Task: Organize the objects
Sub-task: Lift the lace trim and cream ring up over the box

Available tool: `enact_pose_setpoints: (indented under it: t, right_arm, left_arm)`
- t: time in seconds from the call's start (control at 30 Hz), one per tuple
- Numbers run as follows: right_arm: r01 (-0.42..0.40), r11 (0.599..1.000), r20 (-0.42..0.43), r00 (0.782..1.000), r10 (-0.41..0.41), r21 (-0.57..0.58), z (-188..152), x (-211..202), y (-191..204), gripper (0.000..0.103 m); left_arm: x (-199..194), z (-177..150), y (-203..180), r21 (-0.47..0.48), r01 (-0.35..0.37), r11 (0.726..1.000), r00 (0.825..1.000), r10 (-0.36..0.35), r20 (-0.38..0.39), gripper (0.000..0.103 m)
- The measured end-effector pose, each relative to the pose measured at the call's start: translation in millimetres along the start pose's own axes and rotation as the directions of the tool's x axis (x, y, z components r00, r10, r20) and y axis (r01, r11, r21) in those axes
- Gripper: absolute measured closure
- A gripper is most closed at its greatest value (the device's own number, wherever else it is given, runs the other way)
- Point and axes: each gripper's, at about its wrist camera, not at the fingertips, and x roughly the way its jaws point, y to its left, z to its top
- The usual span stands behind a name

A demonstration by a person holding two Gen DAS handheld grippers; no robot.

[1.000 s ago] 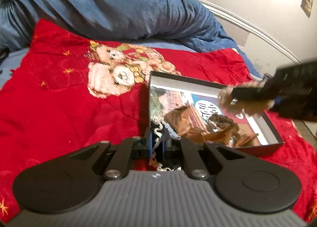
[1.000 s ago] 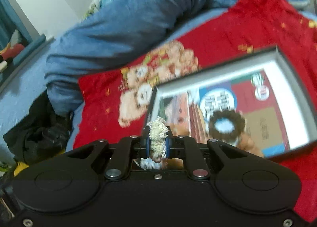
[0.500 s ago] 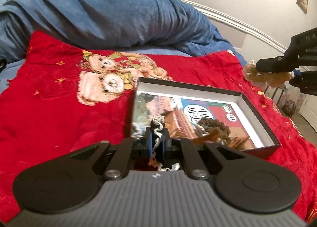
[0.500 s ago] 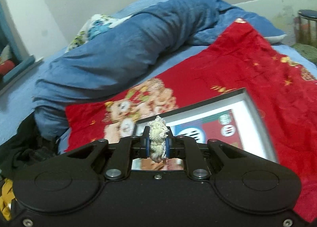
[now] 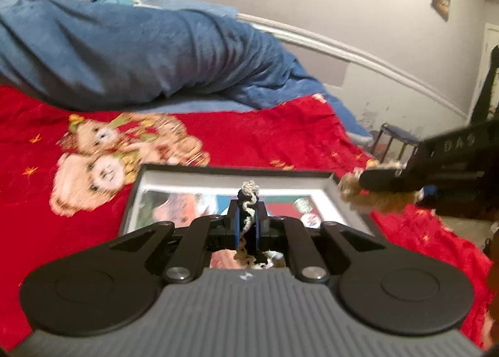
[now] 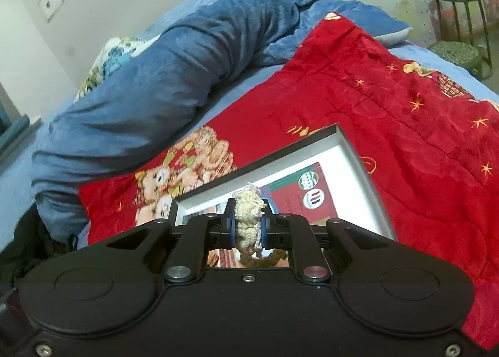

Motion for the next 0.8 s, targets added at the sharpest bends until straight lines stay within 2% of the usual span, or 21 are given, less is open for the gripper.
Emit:
enact_pose_setpoints:
  t: [0.23,0.4,0.6,0.7,0.8]
  right_arm:
    - [-0.028,0.993,0.009,1.000,0.027,0.116,0.1,10.4,-32.8,0.089]
    - [-0.016,0.985,-0.021,1.000,0.020,0.174,-5.7,27.6,-48.5,0.089]
    - [-0.001,0.982,-0.067,0.998,0.014,0.187,-20.2,45.6,-58.7,0.089]
    - [0.011,0.982,-0.081,0.997,0.004,0.186,-24.1,53.8,-57.5,0.089]
    - [0.022,0.985,-0.085,0.996,-0.008,0.172,-26.5,58.4,-54.1,0.089]
  left_arm:
    - [10.7,9.7,8.2,-0.003,0.084,0.996,0.996,-0.084,0.030,0.091]
    - [25.0,4.5,9.7,-0.035,0.128,0.991,0.992,-0.128,0.009,0.091]
    - [38.2,-14.3,10.1,-0.038,0.067,0.997,0.997,-0.068,-0.028,0.091]
    - [40.7,-19.2,8.2,0.008,-0.001,1.000,1.000,0.001,-0.025,0.091]
    - [41.5,-21.8,1.7,0.089,-0.090,0.992,0.996,0.090,0.001,0.091]
